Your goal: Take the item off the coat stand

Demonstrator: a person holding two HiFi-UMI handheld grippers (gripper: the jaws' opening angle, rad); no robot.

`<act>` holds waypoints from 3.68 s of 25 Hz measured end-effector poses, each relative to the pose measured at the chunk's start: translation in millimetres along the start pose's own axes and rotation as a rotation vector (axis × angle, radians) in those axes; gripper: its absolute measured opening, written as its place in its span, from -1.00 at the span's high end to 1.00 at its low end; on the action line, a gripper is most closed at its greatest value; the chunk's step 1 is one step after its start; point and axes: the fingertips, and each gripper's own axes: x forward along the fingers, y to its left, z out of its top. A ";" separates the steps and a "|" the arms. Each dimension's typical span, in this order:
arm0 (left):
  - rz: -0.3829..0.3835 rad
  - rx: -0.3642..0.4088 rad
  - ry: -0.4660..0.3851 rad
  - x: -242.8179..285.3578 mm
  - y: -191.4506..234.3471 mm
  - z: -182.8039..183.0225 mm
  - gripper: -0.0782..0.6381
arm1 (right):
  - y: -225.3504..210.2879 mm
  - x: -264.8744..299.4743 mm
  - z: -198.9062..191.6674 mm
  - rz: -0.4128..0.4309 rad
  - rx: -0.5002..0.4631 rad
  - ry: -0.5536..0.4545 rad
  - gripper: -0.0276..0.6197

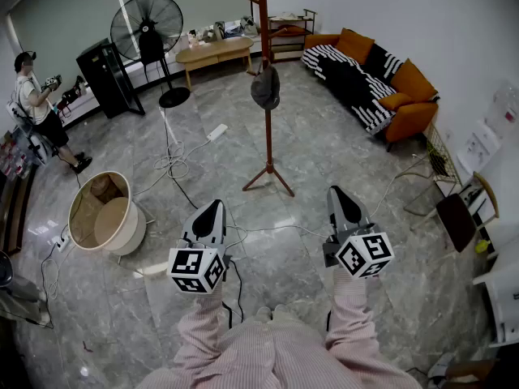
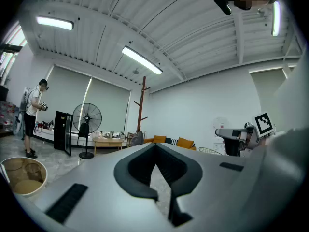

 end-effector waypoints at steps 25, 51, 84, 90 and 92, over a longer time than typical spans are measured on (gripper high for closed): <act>0.009 -0.041 0.019 53.3 -31.6 -16.6 0.78 | -52.3 33.2 -23.9 0.055 0.046 0.094 0.68; 0.020 -0.092 0.041 272.8 71.1 -20.1 0.78 | -150.1 251.2 -59.2 0.095 0.087 0.150 0.36; 0.112 -0.158 0.091 507.1 188.7 -24.5 0.78 | -262.4 529.0 -110.3 0.241 0.099 0.312 0.34; 0.148 -0.171 0.104 541.2 204.0 -26.9 0.78 | -271.2 574.2 -124.8 0.313 0.090 0.370 0.34; 0.164 -0.177 0.111 550.4 209.7 -29.4 0.78 | -274.5 587.1 -131.9 0.335 0.085 0.392 0.34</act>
